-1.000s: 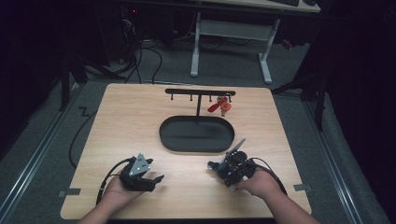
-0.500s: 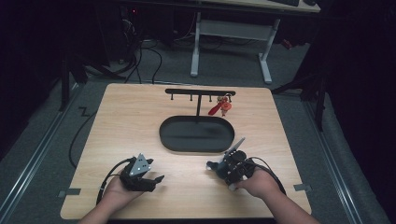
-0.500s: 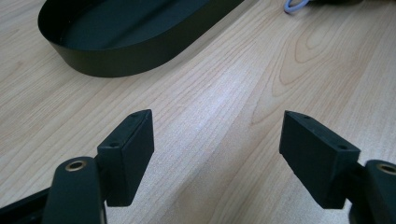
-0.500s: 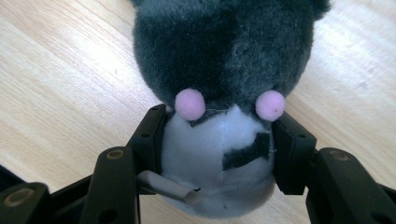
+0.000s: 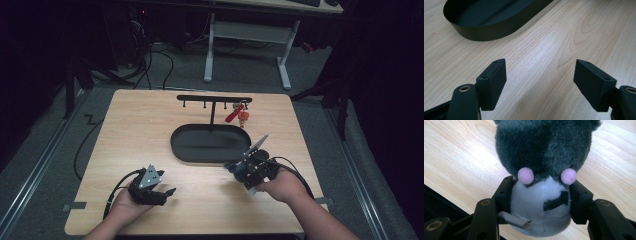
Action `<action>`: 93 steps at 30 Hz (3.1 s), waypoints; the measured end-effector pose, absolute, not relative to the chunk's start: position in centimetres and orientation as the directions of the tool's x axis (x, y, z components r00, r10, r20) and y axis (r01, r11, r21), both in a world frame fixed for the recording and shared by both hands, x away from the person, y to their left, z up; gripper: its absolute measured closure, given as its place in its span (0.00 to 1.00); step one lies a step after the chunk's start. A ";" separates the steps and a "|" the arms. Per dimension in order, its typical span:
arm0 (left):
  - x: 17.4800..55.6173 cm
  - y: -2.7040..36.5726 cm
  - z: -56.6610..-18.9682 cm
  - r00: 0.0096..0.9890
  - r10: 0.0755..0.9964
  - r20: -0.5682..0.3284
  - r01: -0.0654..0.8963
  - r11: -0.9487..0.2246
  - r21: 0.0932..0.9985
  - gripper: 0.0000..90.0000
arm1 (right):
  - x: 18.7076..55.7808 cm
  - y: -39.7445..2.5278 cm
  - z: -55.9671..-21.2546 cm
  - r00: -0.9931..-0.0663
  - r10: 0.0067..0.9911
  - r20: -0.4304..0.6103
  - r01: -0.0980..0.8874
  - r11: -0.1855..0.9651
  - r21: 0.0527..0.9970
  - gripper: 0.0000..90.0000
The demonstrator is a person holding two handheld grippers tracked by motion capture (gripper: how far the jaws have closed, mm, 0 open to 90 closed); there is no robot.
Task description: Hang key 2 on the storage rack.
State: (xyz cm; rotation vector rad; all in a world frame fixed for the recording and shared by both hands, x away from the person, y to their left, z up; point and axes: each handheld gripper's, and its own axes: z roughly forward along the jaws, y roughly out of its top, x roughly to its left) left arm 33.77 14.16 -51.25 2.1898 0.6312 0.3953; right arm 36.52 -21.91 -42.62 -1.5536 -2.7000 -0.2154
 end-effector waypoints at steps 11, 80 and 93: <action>33.7 14.2 -51.2 0.826 0.559 0.068 0.309 -0.551 0.776 0.30 | 38.3 -21.5 -39.6 -0.482 0.870 0.102 0.874 0.470 0.122 0.52; 33.9 14.2 -51.4 0.838 0.542 0.062 0.310 -0.566 0.764 0.30 | 49.7 -19.2 -31.3 -0.341 0.939 0.049 0.935 0.334 0.117 0.52; 33.8 14.1 -51.5 0.838 0.542 0.064 0.309 -0.567 0.764 0.30 | 49.7 -18.0 -33.5 -0.367 0.929 0.048 0.928 0.363 0.080 0.52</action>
